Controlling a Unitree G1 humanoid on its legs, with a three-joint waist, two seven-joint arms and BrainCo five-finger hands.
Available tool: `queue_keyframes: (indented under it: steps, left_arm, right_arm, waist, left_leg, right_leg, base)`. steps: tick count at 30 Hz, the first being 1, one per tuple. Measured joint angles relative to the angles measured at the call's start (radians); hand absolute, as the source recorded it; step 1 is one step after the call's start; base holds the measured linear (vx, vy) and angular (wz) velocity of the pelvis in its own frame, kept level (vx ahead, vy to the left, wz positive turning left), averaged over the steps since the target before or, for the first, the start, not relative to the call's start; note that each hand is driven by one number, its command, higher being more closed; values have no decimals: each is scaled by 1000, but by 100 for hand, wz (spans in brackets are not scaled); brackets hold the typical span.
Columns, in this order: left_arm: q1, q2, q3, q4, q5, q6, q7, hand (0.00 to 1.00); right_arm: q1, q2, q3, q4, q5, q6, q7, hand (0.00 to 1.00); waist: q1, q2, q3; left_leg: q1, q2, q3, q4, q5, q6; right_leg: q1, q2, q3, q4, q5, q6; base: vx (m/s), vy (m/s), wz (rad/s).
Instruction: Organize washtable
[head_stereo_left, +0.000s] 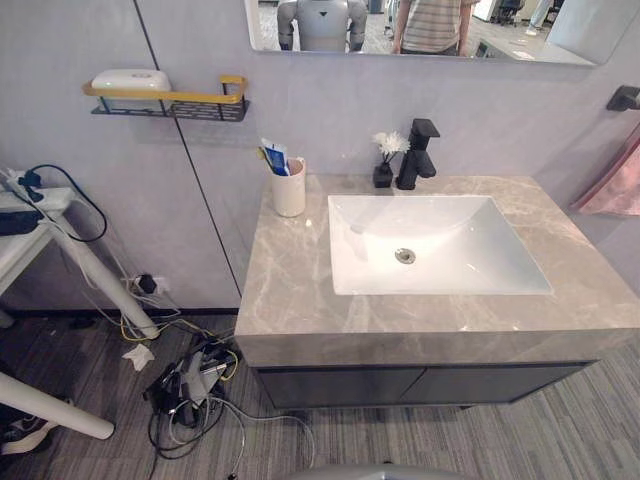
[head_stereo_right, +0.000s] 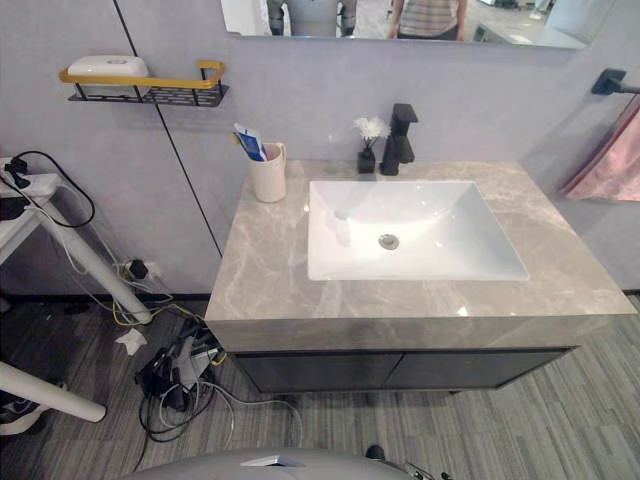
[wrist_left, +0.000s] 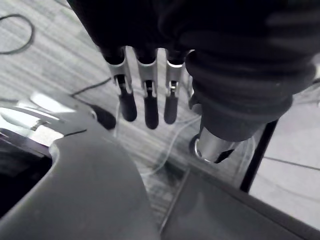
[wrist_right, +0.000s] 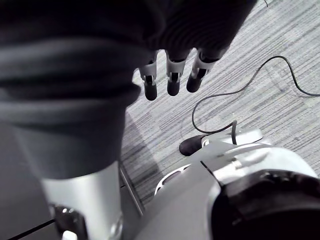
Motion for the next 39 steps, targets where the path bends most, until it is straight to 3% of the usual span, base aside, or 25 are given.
queue_keyframes:
  steps: [8,11,15,17,18,20,21,22,23,24,25,26,28,29,35,37,39]
  left_arm:
    - [-12,28,-86,2,33,-1,8,0]
    - [-37,28,-87,17,50,0,28,0]
    - [-22,14,-85,29,56,5,49,0]
    - [-37,14,-84,24,56,6,51,0]
    - [-41,5,-83,1,56,4,54,0]
    - [-40,0,-84,-5,56,2,56,0]
    - [-41,0,-83,-6,56,1,57,0]
    - [-46,-18,-82,-19,56,-1,57,0]
    - [-46,-26,-77,-23,56,0,57,0]
    - [-45,-40,-76,-28,55,-1,57,0]
    - [-45,-48,-68,-22,54,-1,57,0]
    - [-43,-40,-59,-21,54,-1,56,0]
    - [-38,-27,-44,-21,53,-1,57,0]
    - [-34,-25,-44,-21,53,-1,56,0]
    - [-57,-23,-91,-21,44,-13,53,0]
    - [-76,-8,-122,-21,32,-19,52,0]
    - [-96,5,-132,-22,32,-26,49,0]
  right_arm:
    - [-3,-17,96,-7,1,-4,1,0]
    - [-17,-28,131,-12,0,-6,0,0]
    - [-23,-51,168,-22,-26,-21,0,0]
    - [-24,-51,172,-44,-30,-22,0,0]
    - [-25,-56,173,-54,-29,-25,0,0]
    - [-26,-62,178,-55,-29,-24,1,0]
    - [-25,-68,180,-56,-29,-24,1,0]
    - [-29,-91,192,-60,-29,-24,3,0]
    - [-29,-100,198,-63,-29,-25,7,0]
    - [-30,-114,206,-66,-30,-24,11,0]
    - [-51,-122,212,-59,-37,-16,19,0]
    - [-45,-113,213,-58,-38,-18,20,0]
    - [-37,-87,211,-50,-46,-13,20,0]
    - [-33,-84,211,-51,-57,-14,20,0]
    - [-28,-93,207,-48,-69,-12,22,0]
    - [-39,-91,207,-49,-68,-13,22,0]
    - [-68,-79,211,-51,-69,-13,22,0]
  waist:
    - [-2,-13,14]
    - [-1,-2,43]
    - [0,30,79]
    - [1,30,101]
    - [2,38,121]
    - [0,26,130]
    - [-1,35,131]
    - [-1,70,140]
    - [0,84,137]
    - [1,105,135]
    - [26,130,139]
    - [14,108,139]
    - [9,71,129]
    - [5,57,111]
    - [1,60,93]
    - [1,51,93]
    - [1,23,97]
  left_leg:
    - [1,3,-52,24,-1,-2]
    - [-27,21,-76,78,-17,-12]
    - [-55,94,-69,238,-90,-52]
    - [-122,92,-69,404,-77,-62]
    - [-168,80,-73,503,-41,-49]
    - [-171,45,-88,523,-14,-38]
    - [-166,30,-101,507,-25,-39]
    - [-147,-42,-166,415,-105,-43]
    - [-138,-65,-197,360,-132,-29]
    - [-133,-71,-234,296,-158,16]
    - [-125,-63,-228,279,-155,74]
    - [-110,-60,-222,257,-151,79]
    - [-86,-71,-202,221,-140,76]
    - [-79,-74,-200,184,-119,66]
    - [-32,-69,-184,73,-62,59]
    - [-47,-68,-165,74,-66,62]
    - [-77,-69,-99,80,-75,71]
  right_leg:
    - [45,0,-43,0,-12,-8]
    - [60,13,-65,5,-24,-17]
    - [79,81,-28,5,-44,-33]
    - [68,82,-1,29,-51,-40]
    - [52,73,29,74,-65,-44]
    - [40,50,68,90,-70,-43]
    - [32,49,86,87,-70,-42]
    - [4,58,135,61,-60,-27]
    - [-8,72,157,43,-57,-22]
    - [-14,97,177,19,-58,-20]
    - [-33,132,215,62,-53,-40]
    - [-44,145,240,174,-65,-57]
    - [0,138,268,126,-101,-72]
    - [-2,136,276,99,-90,-67]
    - [-18,152,324,82,-75,-71]
    - [-47,159,350,94,-75,-70]
    - [-121,182,416,138,-75,-67]
  base:
    - [-40,-19,16]
    - [-62,-64,28]
    - [-46,-67,-17]
    - [-83,-37,-35]
    - [-150,-25,-48]
    - [-117,-3,-51]
    - [-120,91,-72]
    - [-118,142,-66]
    - [-138,185,-72]
    - [-61,138,-87]
    - [-22,119,-89]
    - [20,57,-76]
    - [33,-23,-39]
    - [51,-32,-38]
    - [115,-20,-21]
    - [77,16,-42]
    - [42,34,-85]
